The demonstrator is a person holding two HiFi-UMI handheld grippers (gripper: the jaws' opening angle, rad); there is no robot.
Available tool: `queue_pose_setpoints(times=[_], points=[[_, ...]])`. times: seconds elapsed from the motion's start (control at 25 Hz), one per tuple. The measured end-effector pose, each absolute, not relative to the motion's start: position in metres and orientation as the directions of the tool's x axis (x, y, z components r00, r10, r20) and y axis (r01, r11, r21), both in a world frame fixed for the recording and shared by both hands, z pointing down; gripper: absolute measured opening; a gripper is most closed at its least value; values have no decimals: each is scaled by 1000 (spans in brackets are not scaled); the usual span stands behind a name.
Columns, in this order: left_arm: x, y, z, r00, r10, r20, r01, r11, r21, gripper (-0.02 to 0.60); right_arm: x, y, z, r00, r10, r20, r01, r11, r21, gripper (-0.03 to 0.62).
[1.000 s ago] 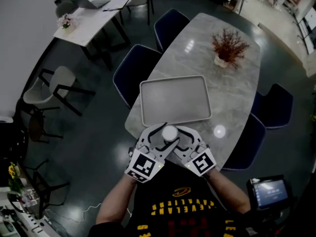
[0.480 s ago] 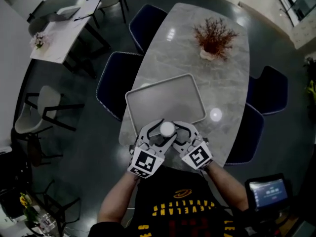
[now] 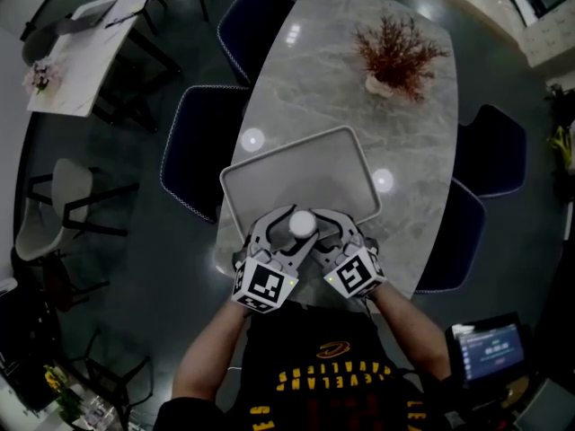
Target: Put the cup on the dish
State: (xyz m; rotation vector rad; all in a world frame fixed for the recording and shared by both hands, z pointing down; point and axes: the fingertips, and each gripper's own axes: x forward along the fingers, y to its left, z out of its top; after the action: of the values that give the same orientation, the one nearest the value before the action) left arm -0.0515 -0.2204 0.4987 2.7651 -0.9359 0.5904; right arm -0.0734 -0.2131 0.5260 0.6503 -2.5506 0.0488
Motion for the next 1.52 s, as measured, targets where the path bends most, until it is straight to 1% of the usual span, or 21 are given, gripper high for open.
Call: queue_pose_setpoints(times=[0.48, 0.84, 1.28, 1.52], points=[[-54, -254, 545, 729, -488, 480, -573, -819, 39, 262, -76, -248, 571, -695, -443, 566, -452, 882, 135, 229], [-55, -267, 579, 711, -450, 540, -543, -839, 16, 262, -77, -261, 605, -647, -436, 625, -443, 883, 157, 229], [-55, -270, 594, 697, -452, 557, -545, -838, 3, 262, -75, -265, 621, -575, -436, 692, -394, 889, 232, 229], [-55, -271, 604, 694, -461, 553, -564, -826, 18, 262, -74, -265, 630, -555, -417, 720, -371, 899, 234, 229]])
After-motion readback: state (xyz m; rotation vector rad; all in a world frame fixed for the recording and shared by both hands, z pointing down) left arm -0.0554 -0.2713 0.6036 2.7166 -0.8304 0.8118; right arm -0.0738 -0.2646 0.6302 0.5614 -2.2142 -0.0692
